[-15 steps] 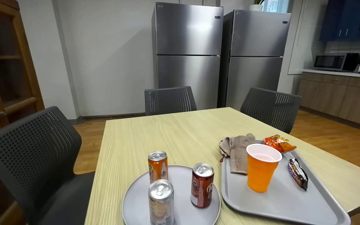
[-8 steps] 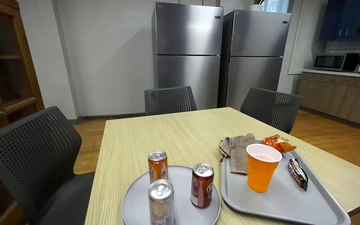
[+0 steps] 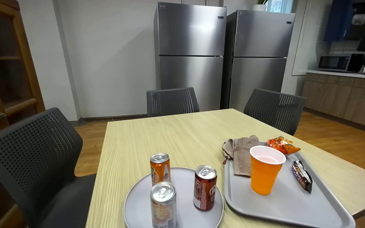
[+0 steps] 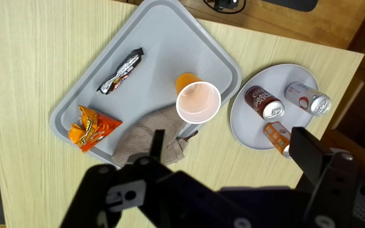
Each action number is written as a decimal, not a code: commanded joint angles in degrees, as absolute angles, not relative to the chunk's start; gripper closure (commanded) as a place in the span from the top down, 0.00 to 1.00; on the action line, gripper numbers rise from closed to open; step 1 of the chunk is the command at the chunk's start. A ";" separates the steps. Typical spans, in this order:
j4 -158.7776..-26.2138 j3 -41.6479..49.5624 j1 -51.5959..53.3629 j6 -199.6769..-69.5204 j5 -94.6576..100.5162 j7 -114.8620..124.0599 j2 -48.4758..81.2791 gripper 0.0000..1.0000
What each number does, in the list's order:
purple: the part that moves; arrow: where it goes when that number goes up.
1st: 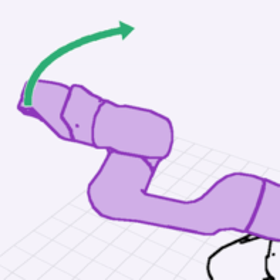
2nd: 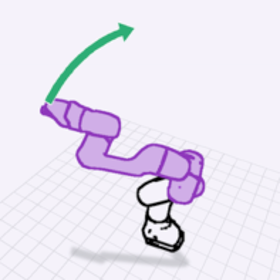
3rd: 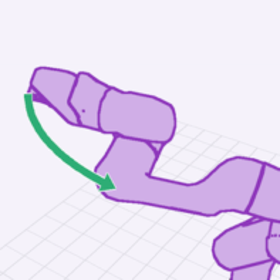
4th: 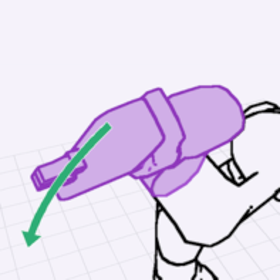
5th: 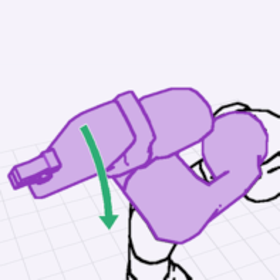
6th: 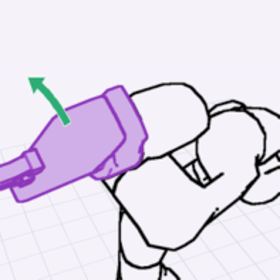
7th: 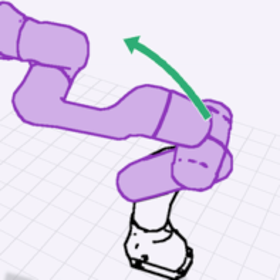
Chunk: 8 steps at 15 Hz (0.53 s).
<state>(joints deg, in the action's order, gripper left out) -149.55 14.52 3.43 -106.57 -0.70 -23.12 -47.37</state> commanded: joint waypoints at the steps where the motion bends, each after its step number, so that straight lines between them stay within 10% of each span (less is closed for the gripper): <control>1: -150.02 12.32 4.21 -108.17 -2.61 -22.98 -45.47 1.00; 8: -151.34 9.16 5.01 -111.82 -3.79 -21.47 -41.48 1.00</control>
<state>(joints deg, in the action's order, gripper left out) -150.93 11.05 4.85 -109.73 -2.60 -22.85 -43.39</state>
